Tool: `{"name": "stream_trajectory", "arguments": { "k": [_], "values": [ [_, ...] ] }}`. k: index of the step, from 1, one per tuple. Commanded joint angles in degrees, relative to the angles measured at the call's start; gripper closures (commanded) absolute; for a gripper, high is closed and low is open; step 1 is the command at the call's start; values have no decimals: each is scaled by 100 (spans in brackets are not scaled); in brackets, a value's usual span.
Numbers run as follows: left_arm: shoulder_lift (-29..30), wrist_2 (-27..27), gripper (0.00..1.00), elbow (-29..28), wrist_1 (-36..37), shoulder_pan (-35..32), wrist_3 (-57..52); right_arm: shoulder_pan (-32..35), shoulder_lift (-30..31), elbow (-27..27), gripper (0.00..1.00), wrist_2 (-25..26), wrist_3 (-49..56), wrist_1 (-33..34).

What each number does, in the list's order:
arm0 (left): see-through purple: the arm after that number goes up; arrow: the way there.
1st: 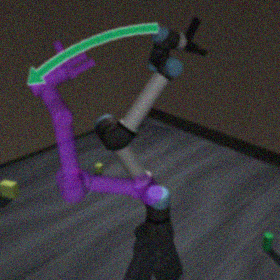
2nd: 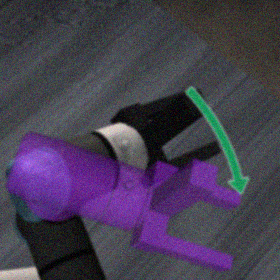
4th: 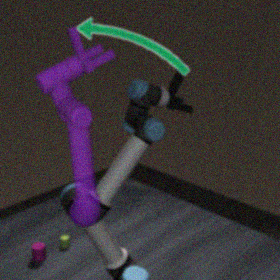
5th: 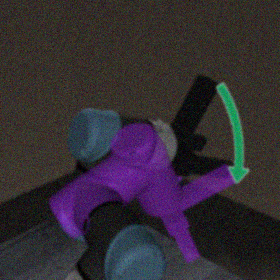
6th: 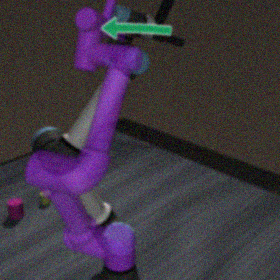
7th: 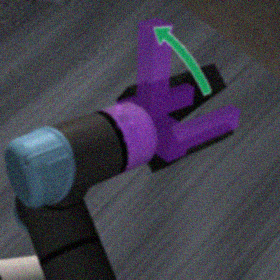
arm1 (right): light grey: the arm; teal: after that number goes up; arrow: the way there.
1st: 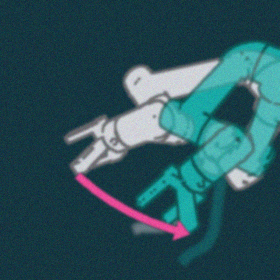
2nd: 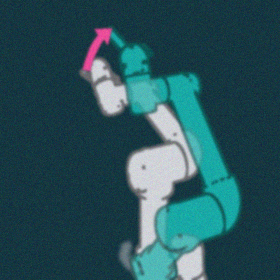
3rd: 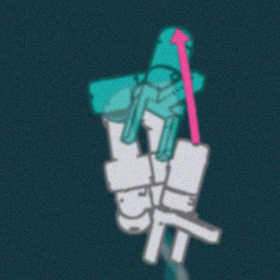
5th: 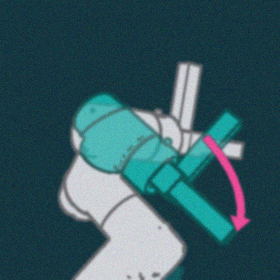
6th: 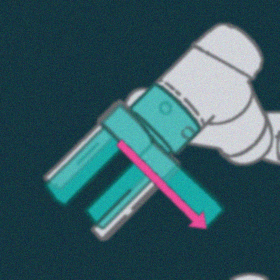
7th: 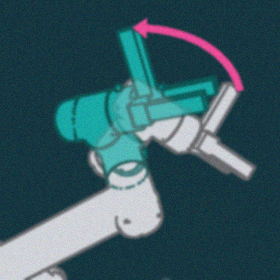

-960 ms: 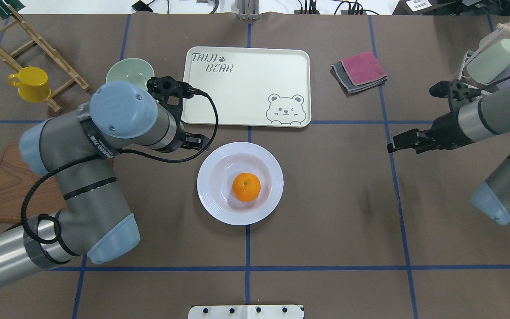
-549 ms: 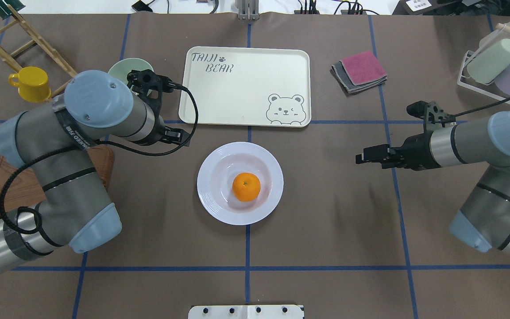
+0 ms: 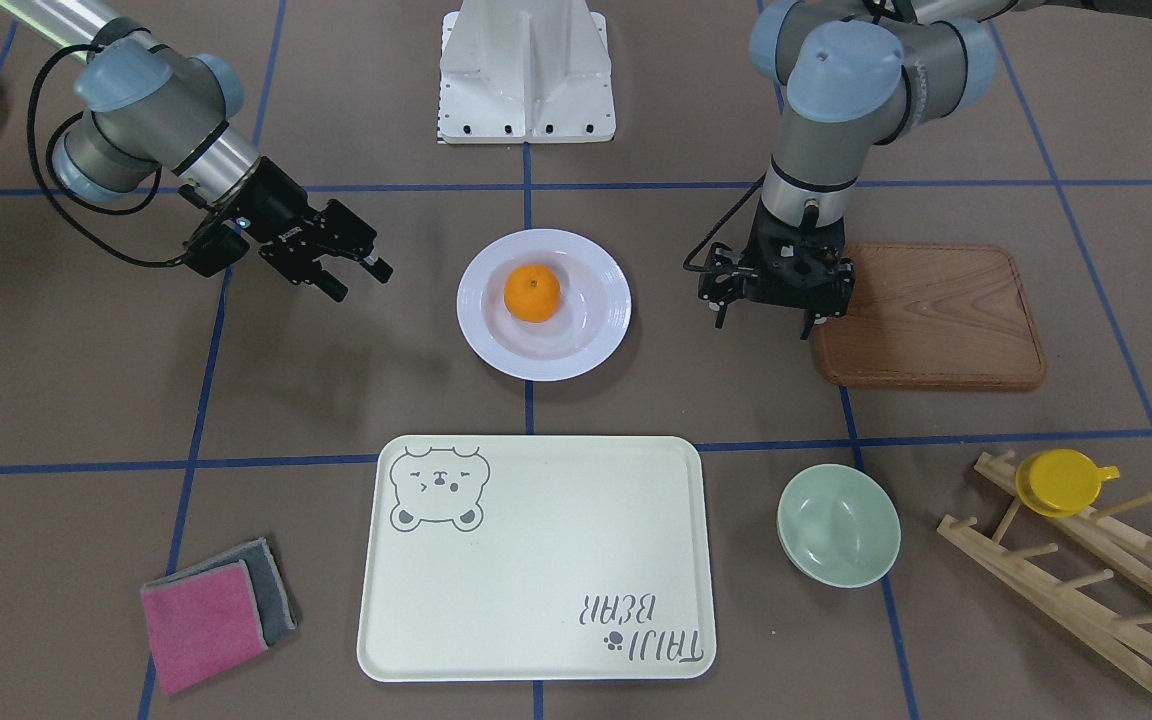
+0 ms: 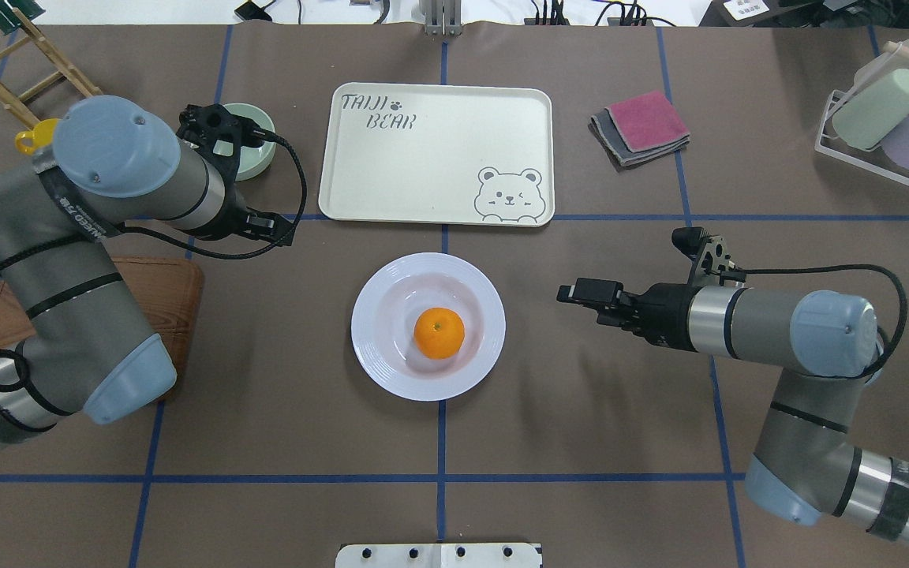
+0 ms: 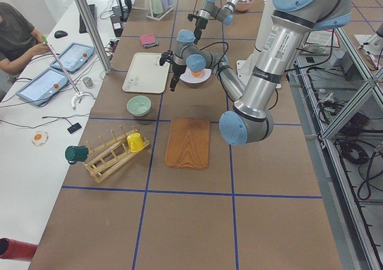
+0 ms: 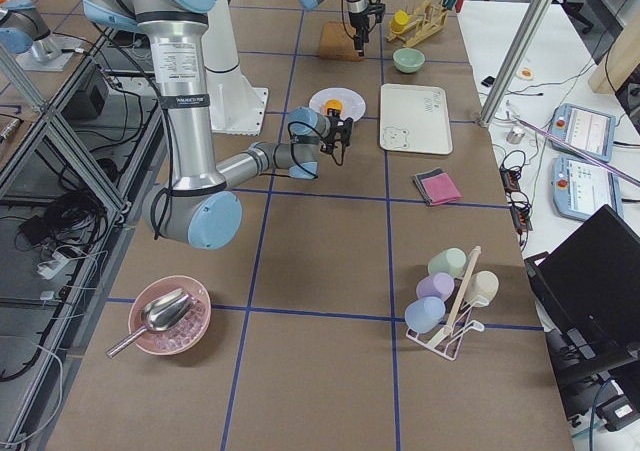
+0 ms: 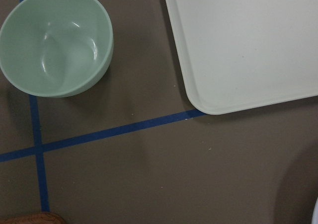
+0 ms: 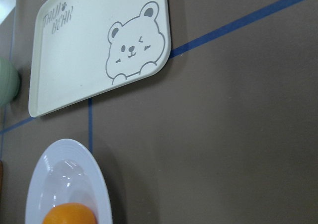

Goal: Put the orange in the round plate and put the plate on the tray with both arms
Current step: 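Grip the rim of the white plate nearest the robot with the right gripper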

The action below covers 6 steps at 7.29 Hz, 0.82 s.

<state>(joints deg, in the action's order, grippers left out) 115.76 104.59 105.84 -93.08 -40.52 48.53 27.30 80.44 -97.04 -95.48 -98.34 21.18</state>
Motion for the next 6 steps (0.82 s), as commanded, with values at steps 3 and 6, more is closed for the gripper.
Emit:
{"name": "stream_trajectory", "arguments": {
  "k": [3, 6],
  "values": [
    [-98, 8, 1, -2, 0, -53, -19, -837, -247, 131, 0, 993, -449, -270],
    [-107, 8, 1, -2, 0, -53, -19, -1016, -635, 537, 7, 1277, -458, -281]
  ]
}}
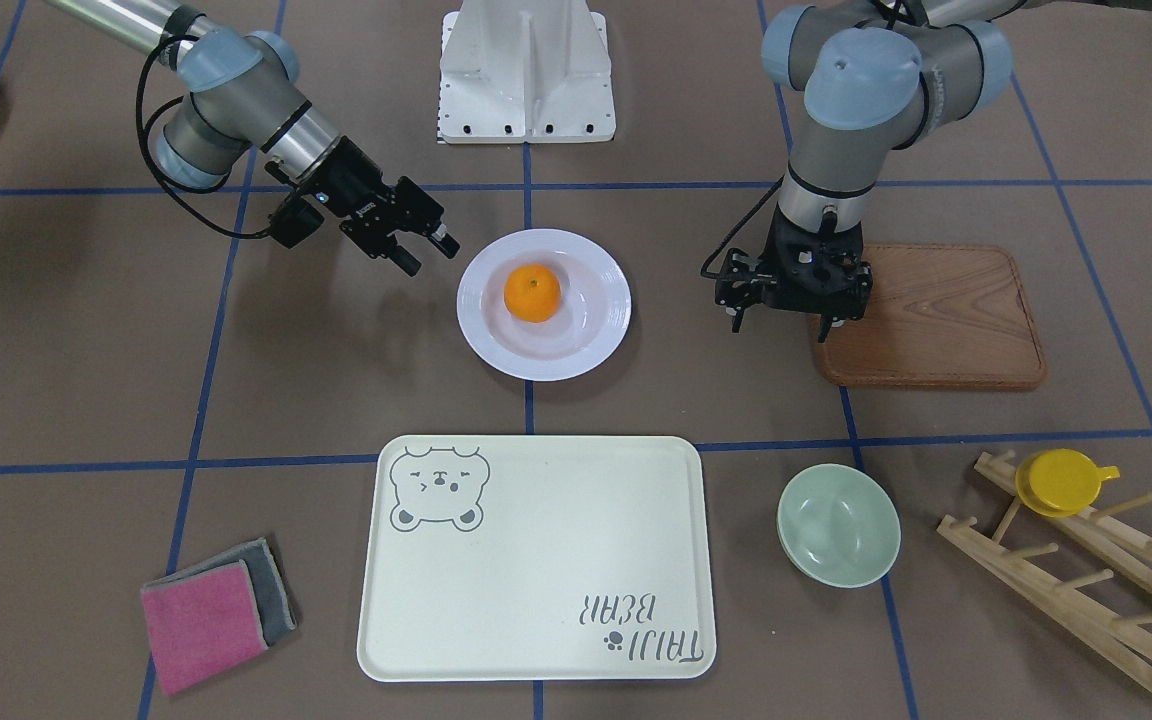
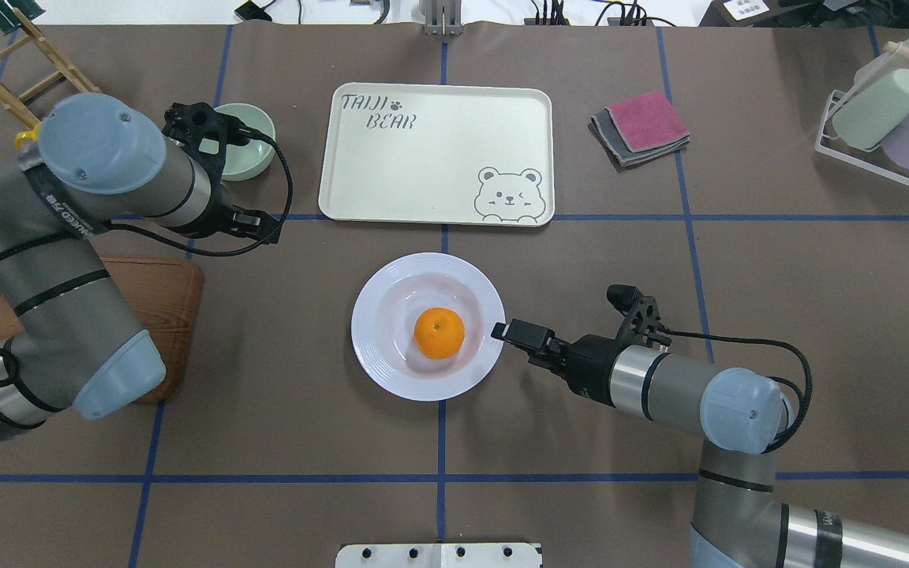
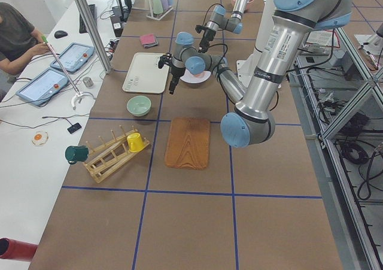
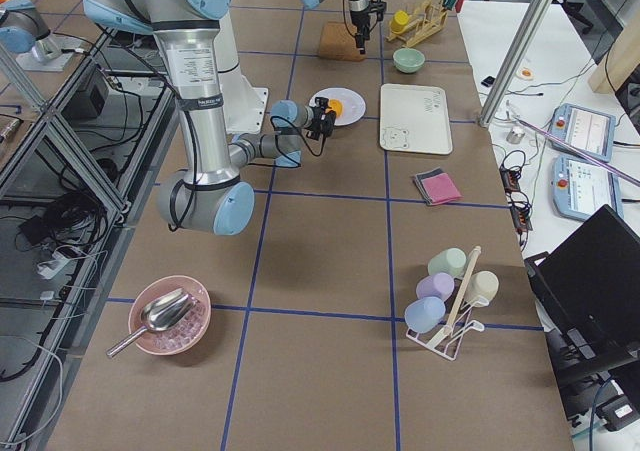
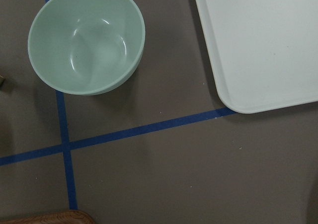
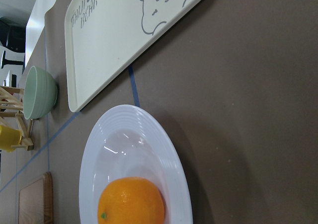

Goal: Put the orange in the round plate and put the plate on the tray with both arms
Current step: 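Grip the rim of the white plate nearest the robot with the right gripper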

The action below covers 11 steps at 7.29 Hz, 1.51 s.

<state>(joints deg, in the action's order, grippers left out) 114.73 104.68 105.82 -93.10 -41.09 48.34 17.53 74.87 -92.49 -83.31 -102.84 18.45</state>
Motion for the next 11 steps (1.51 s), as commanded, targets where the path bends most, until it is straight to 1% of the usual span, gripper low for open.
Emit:
{"name": "stream_trajectory", "arguments": {
  "k": [1, 3, 4, 5, 8, 9, 10, 11],
  "values": [
    [-3, 0, 1, 0, -7, 4, 0, -57, -78, 100, 15, 78, 0, -8],
    [-12, 0, 1, 0, 2, 4, 9, -57, -121, 126, 28, 174, -26, 0],
    [-4, 0, 1, 0, 2, 4, 9, -66, -148, 144, 31, 314, -52, -8],
    [-12, 0, 1, 9, 2, 4, 9, -66, -148, 135, 32, 411, -365, -17],
    [-12, 0, 1, 0, 2, 4, 9, -75, -148, 135, 32, 622, -666, -26],
    [-12, 0, 1, 9, 2, -4, 9, -136, -139, 187, 31, 867, -798, -174],
    [-12, 0, 1, 9, 2, -5, 9, -275, -139, 414, 31, 1235, -982, -610],
    [-12, 0, 1, 9, 2, 4, 9, -329, -139, 521, 31, 1317, -1001, -858]
  ]
}}
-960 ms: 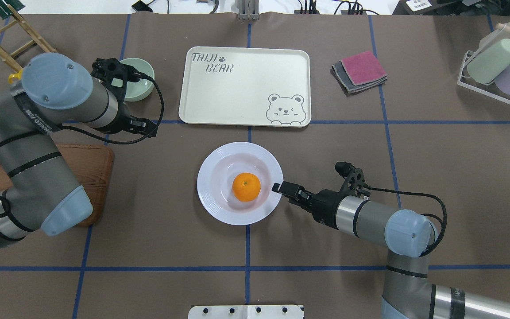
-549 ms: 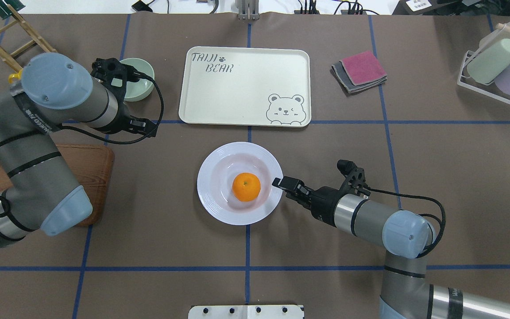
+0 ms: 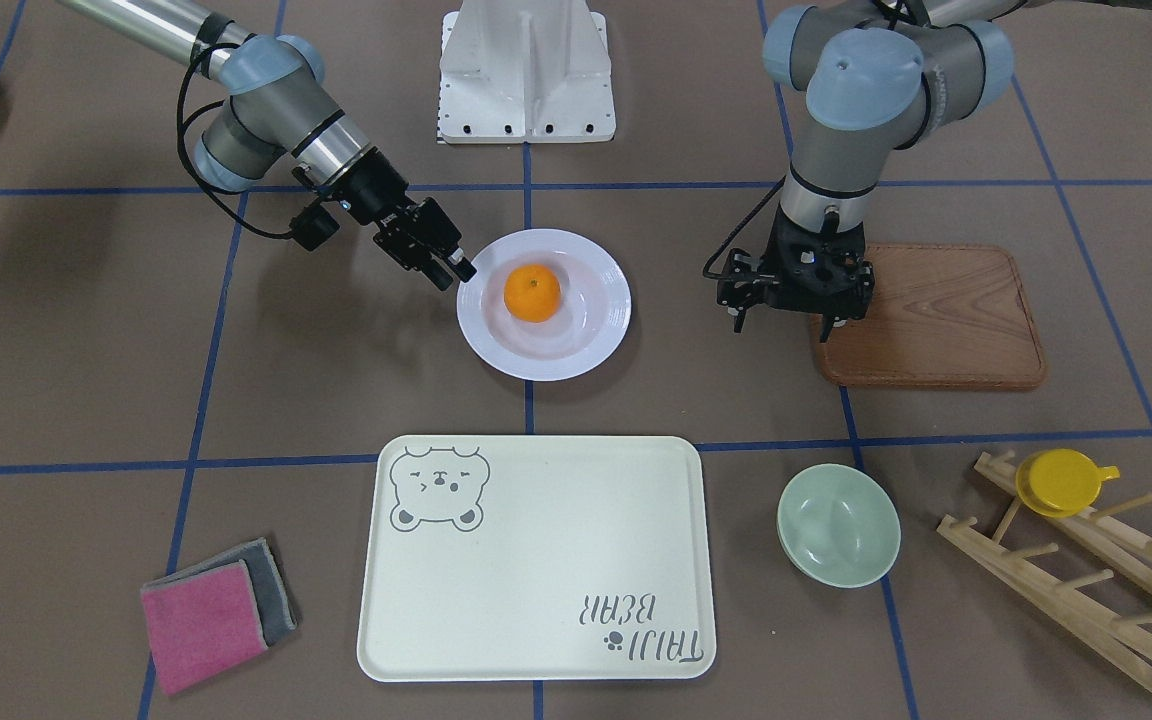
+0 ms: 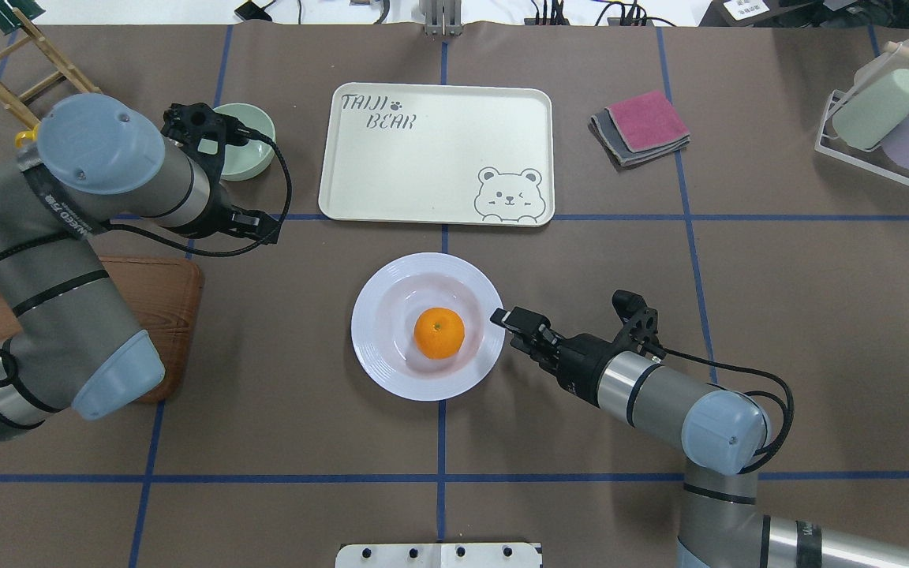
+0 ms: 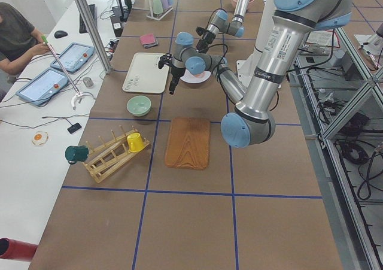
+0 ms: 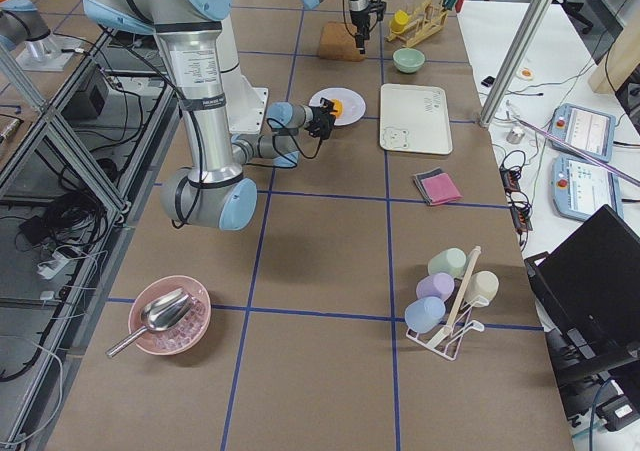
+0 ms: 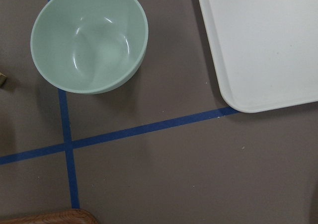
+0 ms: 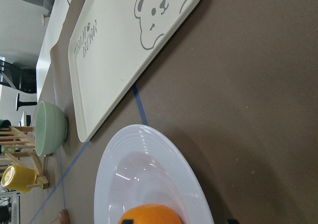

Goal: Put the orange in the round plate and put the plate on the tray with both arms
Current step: 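Grip the rim of the white plate nearest the robot with the right gripper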

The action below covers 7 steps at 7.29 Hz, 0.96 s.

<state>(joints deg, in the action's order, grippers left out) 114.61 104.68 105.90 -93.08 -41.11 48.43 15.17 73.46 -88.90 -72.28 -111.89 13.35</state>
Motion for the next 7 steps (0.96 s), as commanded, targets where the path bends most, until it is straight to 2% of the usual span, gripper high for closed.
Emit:
{"name": "stream_trajectory", "arguments": {
  "k": [1, 3, 7],
  "values": [
    [0, 0, 1, 1, 0, -3, 0, -146, 19, 223, 30, 206, 34, -359],
    [0, 0, 1, 1, 0, 6, 0, -173, 1, 232, 33, 197, 411, -350],
    [0, 0, 1, 10, 0, -3, 9, -208, -253, 452, 39, 224, 457, -350]
  ]
}}
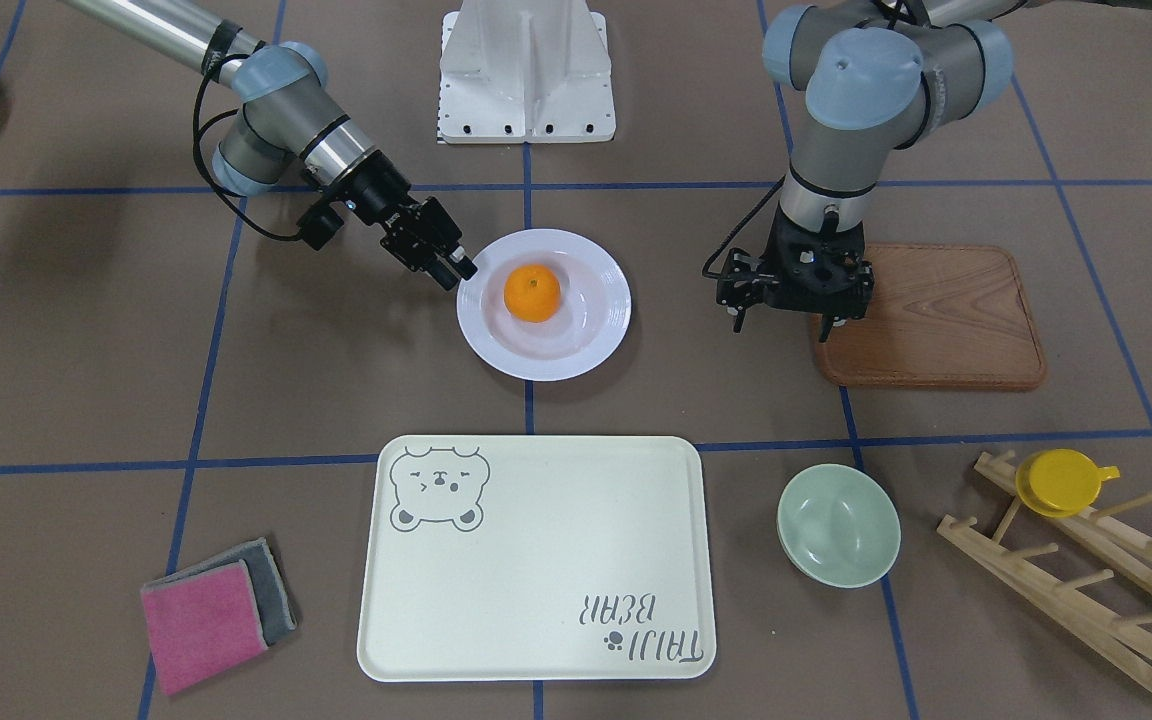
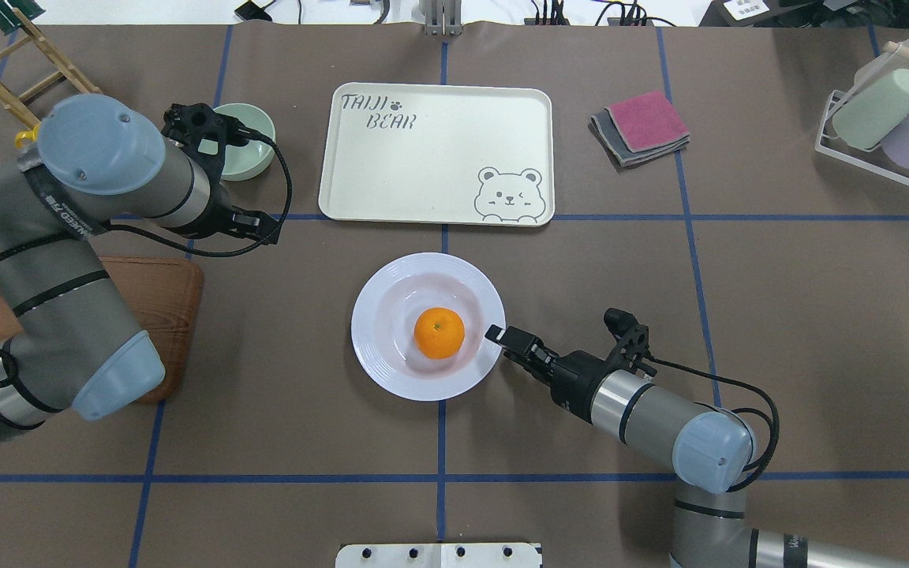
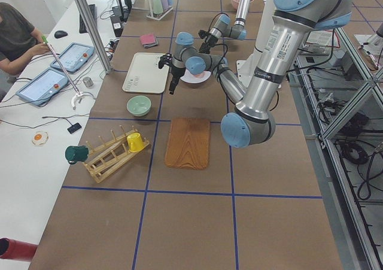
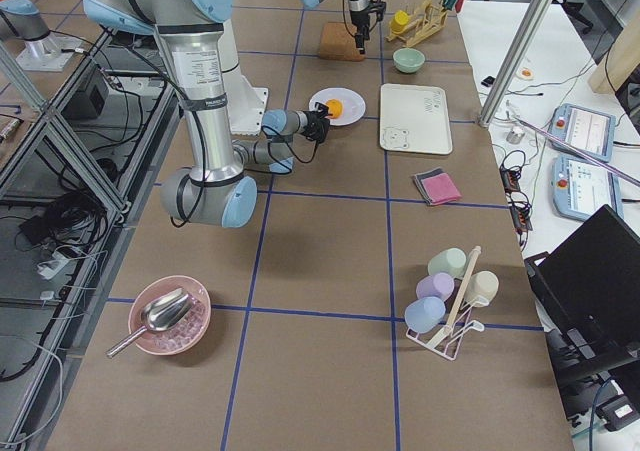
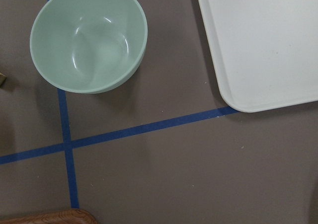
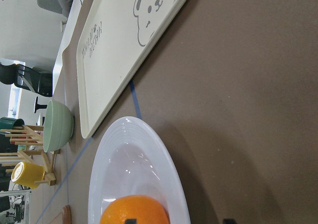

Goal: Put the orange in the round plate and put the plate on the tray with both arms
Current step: 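Grip the rim of the white plate nearest the robot with the right gripper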

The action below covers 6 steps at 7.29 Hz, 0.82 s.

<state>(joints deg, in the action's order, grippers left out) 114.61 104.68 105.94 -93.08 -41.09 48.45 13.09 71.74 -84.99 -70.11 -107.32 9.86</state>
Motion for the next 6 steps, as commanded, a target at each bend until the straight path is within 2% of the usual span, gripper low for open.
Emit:
{"name": "stream_trajectory", "arguments": {
  "k": [1, 3, 4, 5, 6],
  "values": [
    [-70, 0, 1, 49, 0, 4, 7, -8, -90, 62, 49, 6, 0, -11],
    [-114, 0, 1, 85, 0, -4, 7, -17, -99, 62, 75, 6, -17, -11],
    [-184, 0, 1, 155, 9, -4, 7, -17, -99, 18, 94, -3, -52, -20],
    [-280, 0, 1, 268, 9, -4, 7, -17, -107, -17, 100, -3, -61, -28],
    [-290, 0, 1, 287, 9, -4, -2, 9, -99, -131, 100, 6, -61, -37]
  ]
}}
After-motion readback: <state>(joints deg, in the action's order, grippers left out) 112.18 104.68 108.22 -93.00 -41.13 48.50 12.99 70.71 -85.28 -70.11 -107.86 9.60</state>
